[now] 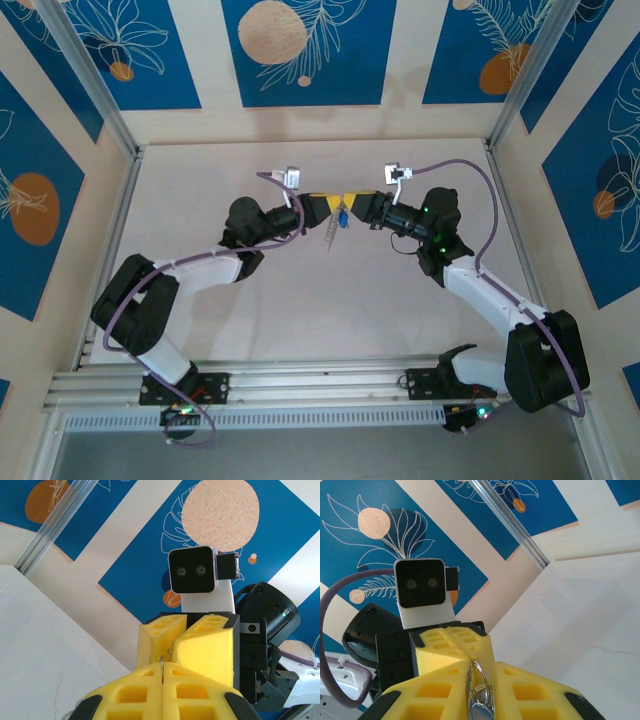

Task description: Put the keys on the keyring

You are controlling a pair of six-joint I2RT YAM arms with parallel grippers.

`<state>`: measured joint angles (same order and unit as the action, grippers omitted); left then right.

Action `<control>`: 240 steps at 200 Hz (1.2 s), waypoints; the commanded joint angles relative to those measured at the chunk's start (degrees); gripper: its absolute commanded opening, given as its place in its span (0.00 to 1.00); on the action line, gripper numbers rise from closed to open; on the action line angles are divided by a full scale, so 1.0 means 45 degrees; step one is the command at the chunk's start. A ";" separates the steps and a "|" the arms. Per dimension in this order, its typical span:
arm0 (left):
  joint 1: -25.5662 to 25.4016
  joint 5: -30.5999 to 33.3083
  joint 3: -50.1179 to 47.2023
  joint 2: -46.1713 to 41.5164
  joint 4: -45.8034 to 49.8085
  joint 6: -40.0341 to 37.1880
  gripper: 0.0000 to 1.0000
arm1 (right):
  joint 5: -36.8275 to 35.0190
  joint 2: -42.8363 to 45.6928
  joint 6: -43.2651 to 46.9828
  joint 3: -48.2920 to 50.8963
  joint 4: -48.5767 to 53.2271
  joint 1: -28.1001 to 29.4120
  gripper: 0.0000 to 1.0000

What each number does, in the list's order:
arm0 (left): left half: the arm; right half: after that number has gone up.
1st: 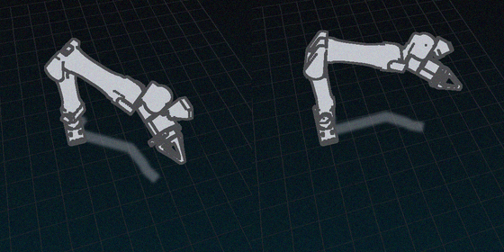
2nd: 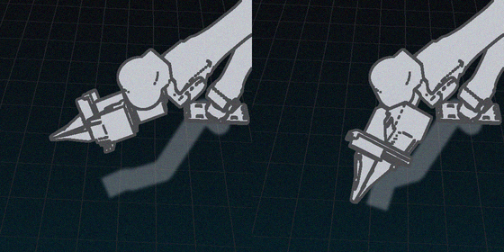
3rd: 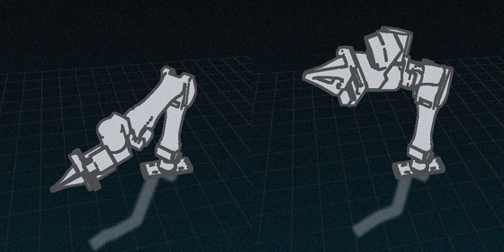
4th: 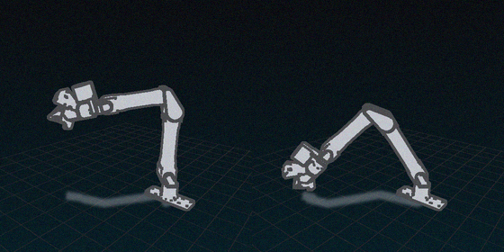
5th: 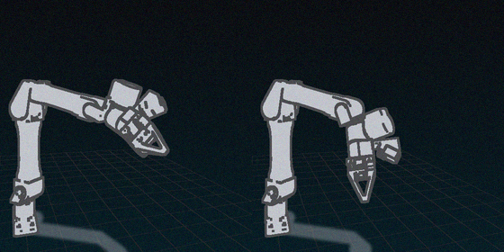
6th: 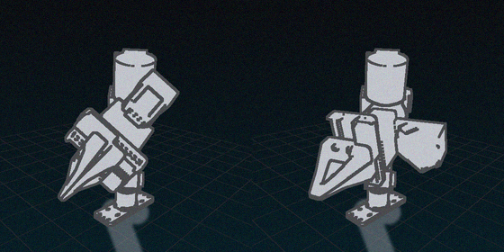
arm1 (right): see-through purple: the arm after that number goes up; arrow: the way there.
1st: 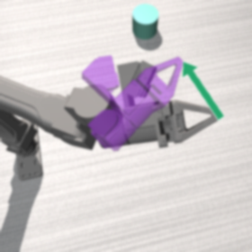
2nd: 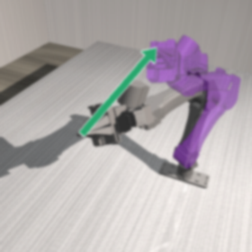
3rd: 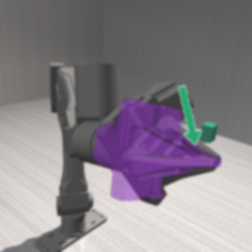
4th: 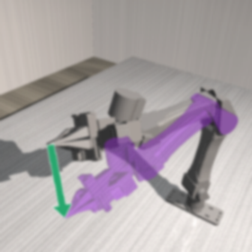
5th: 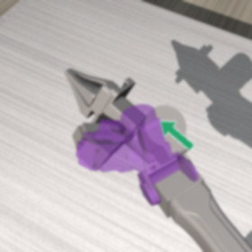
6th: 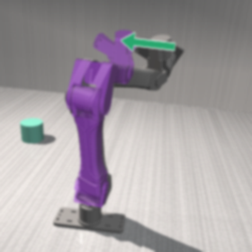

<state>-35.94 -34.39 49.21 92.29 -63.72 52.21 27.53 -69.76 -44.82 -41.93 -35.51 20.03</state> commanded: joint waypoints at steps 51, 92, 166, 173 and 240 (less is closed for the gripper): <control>-0.0187 0.0287 0.0254 -0.0023 -0.0874 -0.0014 0.00 | 0.0485 -0.0412 -0.0621 0.0316 -0.0995 0.0131 0.20; -0.0183 0.0352 0.0202 -0.0079 -0.0854 -0.0072 0.00 | 0.0499 -0.0456 -0.0766 0.0455 -0.1250 0.0119 0.02; 0.0062 -0.0308 0.0873 -0.1243 0.2037 -0.1480 0.24 | 0.1465 -0.0980 0.0323 -0.1325 0.0965 -0.0606 0.00; 0.0144 -0.0326 0.1066 -0.1468 0.2827 -0.1805 0.28 | 0.1733 -0.1180 0.0415 -0.1676 0.1304 -0.0764 0.00; 0.2047 -0.1591 0.3000 -0.1547 0.6830 -0.3376 0.44 | 0.4470 -0.3373 0.2165 -0.5280 0.4846 -0.1543 0.00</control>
<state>-30.24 -36.56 59.27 84.93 -39.16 39.92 41.25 -82.26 -40.56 -60.47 -22.44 13.56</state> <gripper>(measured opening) 0.421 0.063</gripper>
